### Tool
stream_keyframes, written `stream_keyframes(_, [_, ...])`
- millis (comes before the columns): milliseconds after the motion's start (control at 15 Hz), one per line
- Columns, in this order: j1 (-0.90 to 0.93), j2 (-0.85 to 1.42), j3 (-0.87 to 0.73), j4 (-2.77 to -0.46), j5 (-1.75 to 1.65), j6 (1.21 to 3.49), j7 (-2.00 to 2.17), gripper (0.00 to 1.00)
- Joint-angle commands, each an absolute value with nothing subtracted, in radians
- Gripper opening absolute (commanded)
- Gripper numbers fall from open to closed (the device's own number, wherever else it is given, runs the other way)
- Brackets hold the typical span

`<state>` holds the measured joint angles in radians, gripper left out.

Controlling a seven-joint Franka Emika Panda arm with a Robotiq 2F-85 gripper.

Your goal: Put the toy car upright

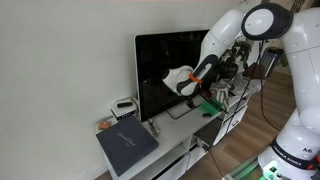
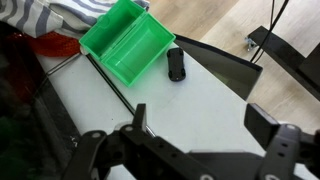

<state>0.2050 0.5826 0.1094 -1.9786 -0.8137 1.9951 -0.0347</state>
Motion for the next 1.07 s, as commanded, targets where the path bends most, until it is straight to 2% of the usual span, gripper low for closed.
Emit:
stream_keyframes(0, [0.221,0.592,0.104,-1.967,-0.825,1.964,-0.027,1.0])
stream_keyframes(1000, [0.268,0.74,0.096,-1.982,-0.847,1.894,0.12,1.0])
